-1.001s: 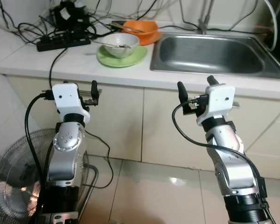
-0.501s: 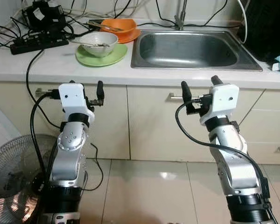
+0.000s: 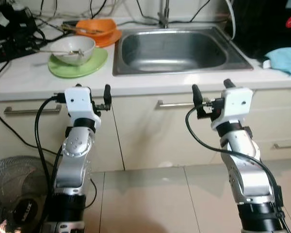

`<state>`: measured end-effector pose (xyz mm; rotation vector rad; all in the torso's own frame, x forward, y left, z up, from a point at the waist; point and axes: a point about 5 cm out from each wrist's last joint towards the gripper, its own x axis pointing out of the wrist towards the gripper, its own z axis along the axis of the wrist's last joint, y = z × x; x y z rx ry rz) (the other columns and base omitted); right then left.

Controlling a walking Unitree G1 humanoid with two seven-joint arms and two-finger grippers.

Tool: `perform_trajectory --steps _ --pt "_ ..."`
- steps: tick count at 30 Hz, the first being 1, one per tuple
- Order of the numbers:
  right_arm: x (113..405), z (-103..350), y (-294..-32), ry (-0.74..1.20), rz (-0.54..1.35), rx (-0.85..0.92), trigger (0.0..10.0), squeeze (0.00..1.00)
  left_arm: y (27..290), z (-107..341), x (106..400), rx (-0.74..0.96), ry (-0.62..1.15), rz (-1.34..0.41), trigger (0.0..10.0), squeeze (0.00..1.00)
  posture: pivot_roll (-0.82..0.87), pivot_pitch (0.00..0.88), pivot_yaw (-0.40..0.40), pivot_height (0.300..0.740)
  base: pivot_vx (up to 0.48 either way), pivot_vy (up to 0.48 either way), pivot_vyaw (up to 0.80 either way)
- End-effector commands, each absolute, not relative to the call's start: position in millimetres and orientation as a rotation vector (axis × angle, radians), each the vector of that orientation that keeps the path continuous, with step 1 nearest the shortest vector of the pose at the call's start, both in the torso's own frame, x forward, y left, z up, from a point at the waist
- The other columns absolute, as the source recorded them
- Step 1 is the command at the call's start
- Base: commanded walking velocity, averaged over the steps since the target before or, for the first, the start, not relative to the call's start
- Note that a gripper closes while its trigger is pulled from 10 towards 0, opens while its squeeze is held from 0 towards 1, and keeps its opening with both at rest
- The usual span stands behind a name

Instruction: Kitchen organization

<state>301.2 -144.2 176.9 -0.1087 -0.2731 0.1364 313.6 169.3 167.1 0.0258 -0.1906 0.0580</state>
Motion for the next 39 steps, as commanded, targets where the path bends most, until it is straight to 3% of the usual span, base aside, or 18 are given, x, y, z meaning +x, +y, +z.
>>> perform_trajectory --steps 1,13,29,39 --pt "300.4 182.0 -143.2 -0.289 0.149 -0.113 10.0 0.0 168.6 173.8 313.6 0.041 -0.216 0.057 10.0 0.0 0.01 0.032 0.025 0.74 0.368 0.0 0.0" --pt "299.5 187.3 -139.3 -0.314 0.165 -0.131 10.0 0.0 162.3 195.3 314.0 0.071 -0.311 0.042 10.0 0.0 0.01 0.031 0.025 0.74 0.328 0.0 0.0" --pt "297.4 220.8 -132.9 -0.438 0.181 -0.144 10.0 0.0 155.5 217.6 307.7 0.109 -0.425 0.041 10.0 0.0 0.01 0.027 0.024 0.74 0.0 0.0 0.0" --pt "293.8 241.5 -128.0 -0.496 0.201 -0.12 10.0 0.0 167.3 233.6 304.2 0.11 -0.46 0.106 10.0 0.0 0.01 0.025 0.024 0.74 0.0 0.0 0.0"
